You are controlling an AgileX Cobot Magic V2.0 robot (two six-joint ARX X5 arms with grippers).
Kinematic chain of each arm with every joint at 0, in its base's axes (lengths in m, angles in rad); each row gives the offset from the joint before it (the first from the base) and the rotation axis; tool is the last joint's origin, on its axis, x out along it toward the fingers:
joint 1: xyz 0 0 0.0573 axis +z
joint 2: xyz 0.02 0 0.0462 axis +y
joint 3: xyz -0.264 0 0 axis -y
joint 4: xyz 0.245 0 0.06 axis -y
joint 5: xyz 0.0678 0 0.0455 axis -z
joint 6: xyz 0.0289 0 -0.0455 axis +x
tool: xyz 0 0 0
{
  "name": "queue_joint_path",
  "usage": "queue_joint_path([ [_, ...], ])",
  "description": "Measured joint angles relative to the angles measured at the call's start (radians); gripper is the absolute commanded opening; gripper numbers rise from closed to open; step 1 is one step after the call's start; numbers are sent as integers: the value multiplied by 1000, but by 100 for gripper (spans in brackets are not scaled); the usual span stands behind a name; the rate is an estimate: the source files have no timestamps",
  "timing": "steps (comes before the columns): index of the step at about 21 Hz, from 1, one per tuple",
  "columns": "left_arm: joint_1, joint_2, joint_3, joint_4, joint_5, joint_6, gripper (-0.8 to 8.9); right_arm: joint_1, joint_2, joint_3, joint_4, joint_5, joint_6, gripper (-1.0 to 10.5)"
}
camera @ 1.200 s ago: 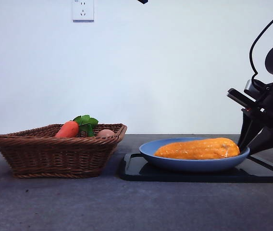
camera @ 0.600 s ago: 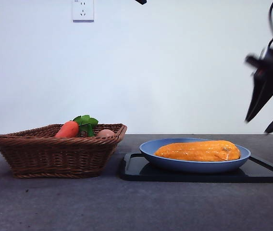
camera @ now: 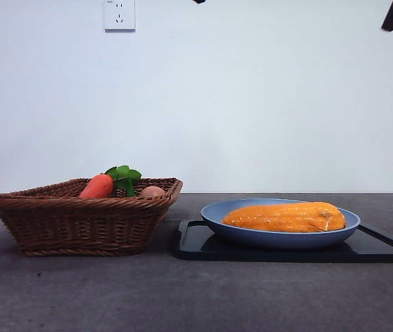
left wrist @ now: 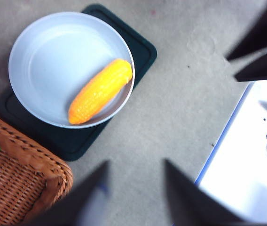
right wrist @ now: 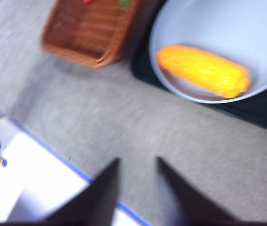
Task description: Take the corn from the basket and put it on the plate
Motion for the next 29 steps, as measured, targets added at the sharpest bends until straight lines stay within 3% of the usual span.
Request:
queue_joint_path([
  [12, 0, 0, 0, 8, 0, 0, 7, 35, -24, 0, 14, 0, -37, 2],
  [26, 0, 0, 0, 317, 0, 0, 7, 35, -24, 0, 104, 0, -43, 2],
  [29, 12, 0, 0, 388, 0, 38, 7, 35, -24, 0, 125, 0, -43, 2],
])
